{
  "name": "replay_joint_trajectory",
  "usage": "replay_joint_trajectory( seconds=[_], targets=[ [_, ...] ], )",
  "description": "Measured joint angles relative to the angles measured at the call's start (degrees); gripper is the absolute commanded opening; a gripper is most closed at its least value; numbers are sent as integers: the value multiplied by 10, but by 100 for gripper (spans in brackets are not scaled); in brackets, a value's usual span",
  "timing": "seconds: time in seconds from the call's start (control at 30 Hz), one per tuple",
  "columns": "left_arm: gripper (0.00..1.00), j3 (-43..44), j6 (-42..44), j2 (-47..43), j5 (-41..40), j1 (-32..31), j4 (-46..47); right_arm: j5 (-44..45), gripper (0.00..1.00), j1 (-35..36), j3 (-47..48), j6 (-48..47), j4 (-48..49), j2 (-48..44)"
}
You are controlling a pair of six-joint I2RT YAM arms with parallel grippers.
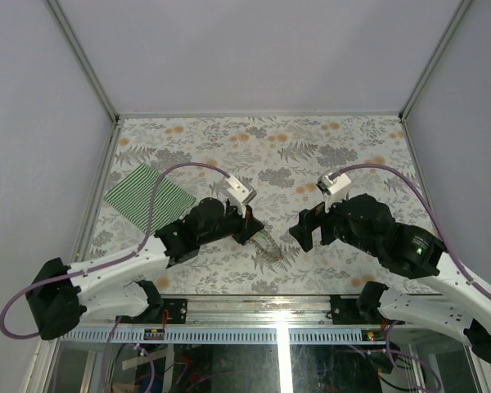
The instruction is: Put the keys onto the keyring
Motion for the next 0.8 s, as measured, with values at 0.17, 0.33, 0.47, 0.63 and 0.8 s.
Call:
replay_joint_trajectory(
  seconds=[0.17, 0.33, 0.47, 0.63, 0.8],
  targets=[
    [0, 59, 11, 98, -20, 5, -14, 2, 99, 0, -26, 5, -2, -12],
    [0, 106, 22, 182, -22, 28, -16, 33, 99, 0, -36, 28, -26, 2],
    [4, 139, 31, 251, -8, 62, -14, 60, 99, 0, -51, 51, -38, 10],
    [20, 188, 45, 342, 16, 95, -13, 71, 99, 0, -67, 78, -44, 10],
    [36, 232, 53, 398, 40, 118, -13, 88, 99, 0, -85, 121, -40, 6]
  ],
)
